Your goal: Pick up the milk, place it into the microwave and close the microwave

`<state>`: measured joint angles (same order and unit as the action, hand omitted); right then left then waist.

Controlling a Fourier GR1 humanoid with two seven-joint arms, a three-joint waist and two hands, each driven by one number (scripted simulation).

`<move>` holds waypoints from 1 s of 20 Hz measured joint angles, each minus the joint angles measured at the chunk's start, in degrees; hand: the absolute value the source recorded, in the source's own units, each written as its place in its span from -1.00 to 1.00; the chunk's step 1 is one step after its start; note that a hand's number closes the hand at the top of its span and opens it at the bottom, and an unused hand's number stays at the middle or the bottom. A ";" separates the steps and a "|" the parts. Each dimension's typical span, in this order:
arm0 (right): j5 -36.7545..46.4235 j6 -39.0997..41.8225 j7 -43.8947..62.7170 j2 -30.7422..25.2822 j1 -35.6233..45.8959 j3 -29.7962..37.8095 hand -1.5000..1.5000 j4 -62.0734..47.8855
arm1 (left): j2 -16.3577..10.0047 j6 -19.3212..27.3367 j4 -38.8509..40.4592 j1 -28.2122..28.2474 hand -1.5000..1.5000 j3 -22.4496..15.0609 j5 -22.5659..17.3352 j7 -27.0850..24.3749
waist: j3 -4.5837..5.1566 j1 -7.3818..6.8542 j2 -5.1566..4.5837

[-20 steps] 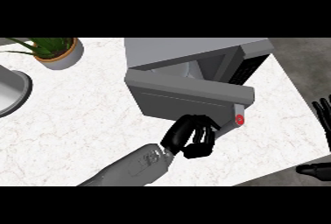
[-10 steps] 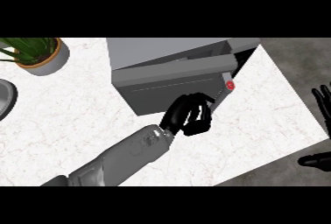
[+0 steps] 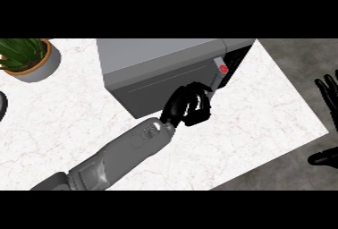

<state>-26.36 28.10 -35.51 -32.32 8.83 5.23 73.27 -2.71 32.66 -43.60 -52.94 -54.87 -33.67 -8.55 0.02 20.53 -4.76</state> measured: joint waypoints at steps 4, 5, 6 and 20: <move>-1.36 1.86 1.71 -0.49 1.08 -1.19 -1.00 1.10 | 0.53 0.55 -0.35 -2.83 1.00 0.57 -0.96 -0.68 | -0.05 1.03 -0.01; -1.66 2.32 2.18 -0.68 1.35 -1.50 -1.00 1.37 | 0.64 0.59 -0.11 -3.43 1.00 0.68 -1.22 -0.75 | -0.07 1.22 -0.12; -1.98 2.76 2.66 -0.73 1.61 -1.89 -1.00 1.68 | 0.76 0.63 0.03 -3.82 1.00 0.72 -1.55 -0.77 | -0.09 1.36 -0.23; -1.81 9.24 8.25 -4.68 6.32 -9.23 1.00 12.13 | 0.53 2.76 0.63 -4.32 1.00 0.23 -5.78 -1.45 | -0.16 2.46 0.11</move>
<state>-28.17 37.35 -27.27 -37.00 15.16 -3.99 85.40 -2.17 35.42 -42.97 -57.26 -54.64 -39.45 -10.00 -0.14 22.99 -4.64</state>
